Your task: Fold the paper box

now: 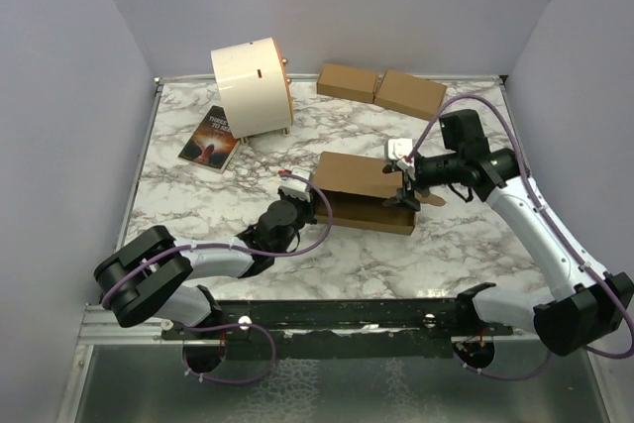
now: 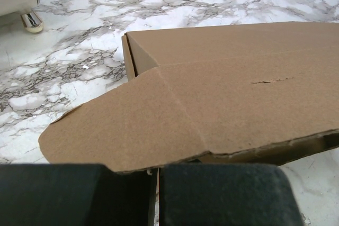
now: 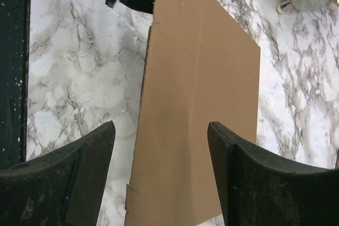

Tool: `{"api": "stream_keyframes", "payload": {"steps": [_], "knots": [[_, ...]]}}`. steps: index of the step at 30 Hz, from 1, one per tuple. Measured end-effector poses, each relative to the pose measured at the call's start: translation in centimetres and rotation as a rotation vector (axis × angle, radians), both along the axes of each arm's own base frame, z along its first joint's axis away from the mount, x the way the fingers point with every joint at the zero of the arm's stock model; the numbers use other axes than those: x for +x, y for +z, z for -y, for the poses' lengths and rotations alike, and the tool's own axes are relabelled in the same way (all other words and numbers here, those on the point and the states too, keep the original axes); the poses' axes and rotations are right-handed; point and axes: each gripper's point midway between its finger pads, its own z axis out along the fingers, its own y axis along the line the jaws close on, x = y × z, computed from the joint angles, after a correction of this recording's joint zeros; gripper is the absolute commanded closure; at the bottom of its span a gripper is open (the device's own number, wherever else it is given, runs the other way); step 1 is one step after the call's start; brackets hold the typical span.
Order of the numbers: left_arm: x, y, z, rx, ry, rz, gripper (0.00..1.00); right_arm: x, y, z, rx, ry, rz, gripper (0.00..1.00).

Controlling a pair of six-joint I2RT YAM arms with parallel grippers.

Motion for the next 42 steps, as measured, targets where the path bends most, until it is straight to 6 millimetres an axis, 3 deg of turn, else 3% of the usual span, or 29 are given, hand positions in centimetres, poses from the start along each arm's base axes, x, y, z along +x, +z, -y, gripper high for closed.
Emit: {"api": "stream_keyframes", "payload": {"steps": [6,11,24,42], "knots": [[0.0,0.0,0.0,0.0,0.0,0.0,1.0,-1.3,-2.0,-1.5,-0.046,0.05,0.008,0.4],[0.0,0.0,0.0,-0.002,0.0,-0.001,1.0,-0.8,-3.1,-1.4,-0.095,0.019,0.042,0.47],[0.0,0.0,0.0,-0.007,0.001,-0.003,1.0,0.3,-2.9,-1.1,-0.146,-0.026,0.208,0.61],[-0.1,-0.2,0.0,-0.003,0.001,-0.01,1.0,0.8,-2.5,-0.8,-0.174,-0.03,0.297,0.99]]}}
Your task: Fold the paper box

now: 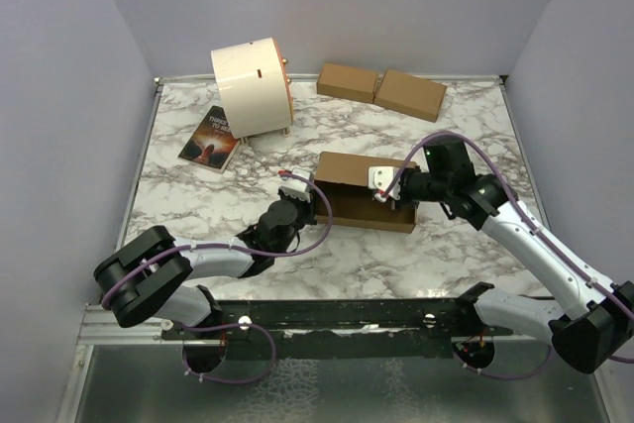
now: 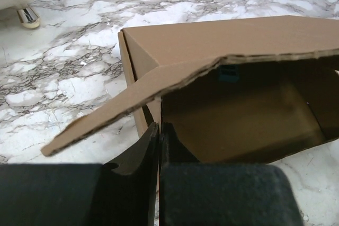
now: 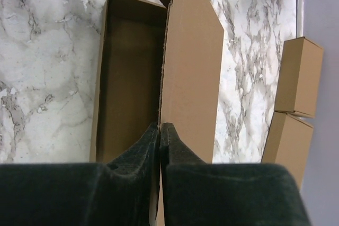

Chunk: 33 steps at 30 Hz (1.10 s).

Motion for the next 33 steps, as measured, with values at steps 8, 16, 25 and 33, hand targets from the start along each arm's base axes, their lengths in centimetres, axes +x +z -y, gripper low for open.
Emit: {"api": "stream_keyframes", "payload": {"steps": [8,16,25,33], "knots": [[-0.2,-0.5,-0.1,0.016,-0.006,-0.015,0.99,0.1,-0.1,0.2,-0.001,-0.009,0.011,0.99],[-0.5,-0.1,-0.3,0.008,-0.009,-0.025,0.75,0.1,0.0,0.3,0.001,-0.013,0.021,0.99],[-1.8,1.7,-0.7,-0.038,-0.041,-0.03,0.63,-0.4,-1.3,0.5,-0.015,-0.011,0.0,0.99],[-5.5,3.2,-2.5,-0.098,-0.127,-0.066,0.63,-0.5,-1.6,0.5,-0.013,-0.02,-0.016,0.99]]}}
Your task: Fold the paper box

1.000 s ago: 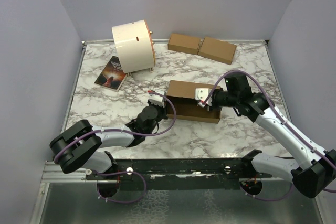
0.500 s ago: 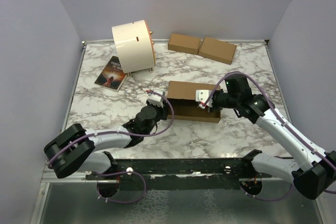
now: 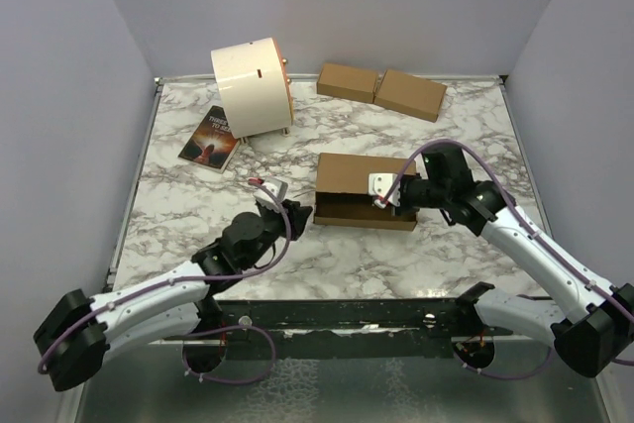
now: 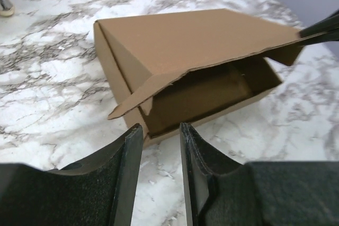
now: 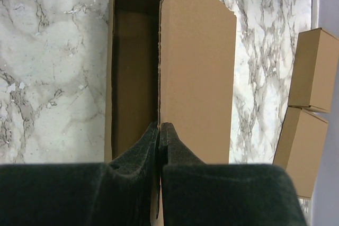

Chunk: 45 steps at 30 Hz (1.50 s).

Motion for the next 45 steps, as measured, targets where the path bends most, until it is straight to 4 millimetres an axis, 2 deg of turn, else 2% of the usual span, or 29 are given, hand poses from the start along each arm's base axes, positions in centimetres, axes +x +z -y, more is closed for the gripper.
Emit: {"api": "stream_keyframes", "payload": {"steps": [5,8,11,13,15,18,20,23,27,32,42,45], "knots": [[-2.3,4.4,-0.7,-0.095,-0.071,0.036,0.64,-0.2,-0.5,0.1,-0.005,-0.003,-0.014,0.99],[-3.0,7.1,-1.0,-0.134,-0.09,0.055,0.64,-0.3,-0.7,0.1,-0.007,-0.002,-0.019,0.99],[-2.8,9.6,-0.5,-0.146,-0.098,0.054,0.64,-0.4,-1.1,0.2,-0.011,0.001,-0.029,0.99],[-2.2,10.4,0.5,-0.128,-0.104,0.034,0.63,-0.7,-1.7,0.2,-0.017,0.004,-0.041,0.99],[-1.4,10.3,1.7,-0.097,-0.11,0.006,0.62,-1.0,-2.6,0.4,-0.028,0.009,-0.059,0.99],[-0.1,8.1,3.1,-0.03,-0.106,-0.048,0.62,-1.7,-4.3,0.7,-0.049,0.017,-0.093,0.99],[0.7,6.4,3.7,0.012,-0.105,-0.088,0.68,-2.2,-5.3,0.9,-0.059,0.02,-0.115,0.99],[2.3,3.7,3.6,0.051,-0.086,-0.15,0.7,-2.6,-6.0,1.0,-0.063,0.025,-0.132,0.98],[4.2,1.2,3.1,0.052,-0.071,-0.207,0.7,-2.7,-6.4,0.9,-0.059,0.029,-0.138,0.97],[5.0,-1.5,3.7,0.052,-0.098,-0.267,0.71,-3.0,-8.3,1.0,-0.08,0.031,-0.184,0.93],[4.7,-4.9,4.4,0.075,-0.148,-0.337,0.72,-4.2,-9.8,1.3,-0.101,0.029,-0.273,0.55],[4.6,-5.6,4.3,0.081,-0.152,-0.351,0.72,-4.5,-9.2,1.1,-0.089,0.035,-0.296,0.46]]}}
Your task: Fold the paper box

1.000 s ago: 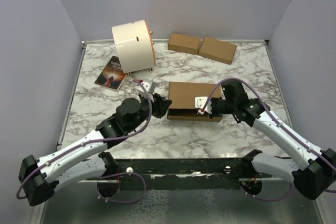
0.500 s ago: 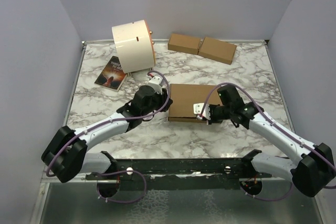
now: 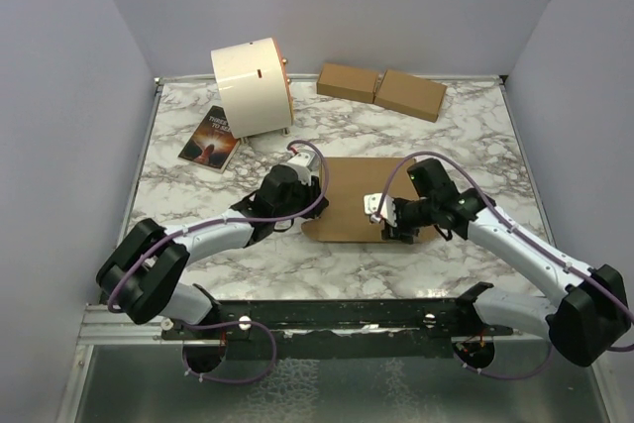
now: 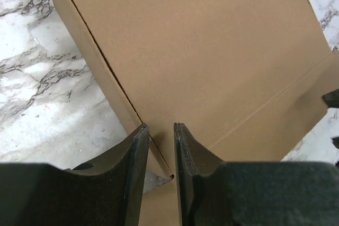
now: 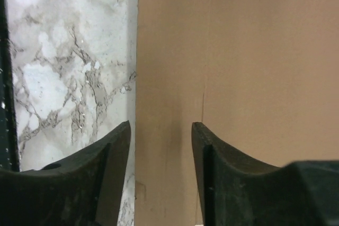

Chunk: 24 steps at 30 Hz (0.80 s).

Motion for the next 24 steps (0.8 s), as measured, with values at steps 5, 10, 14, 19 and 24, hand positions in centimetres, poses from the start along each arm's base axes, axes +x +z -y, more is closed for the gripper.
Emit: {"api": "stream_keyframes", "payload": {"steps": [5,10,14,19,24], "knots": [[0.1,-0.7,0.1,-0.002,-0.006,-0.009,0.72,0.1,2.9,-1.0,0.079,0.011,0.005,0.44],[0.4,-0.7,0.3,-0.013,-0.008,-0.004,0.72,1.6,5.3,-0.1,0.17,-0.068,-0.006,0.52],[0.5,-0.6,0.4,-0.017,-0.01,-0.003,0.72,5.5,5.5,3.7,0.231,-0.308,-0.047,0.82],[0.5,-0.6,0.5,-0.022,-0.014,-0.002,0.71,9.0,1.7,7.4,0.225,-0.542,-0.206,0.9],[0.5,-0.6,0.6,-0.025,-0.018,-0.004,0.71,9.1,-2.2,8.1,0.17,-0.63,-0.35,0.91]]}}
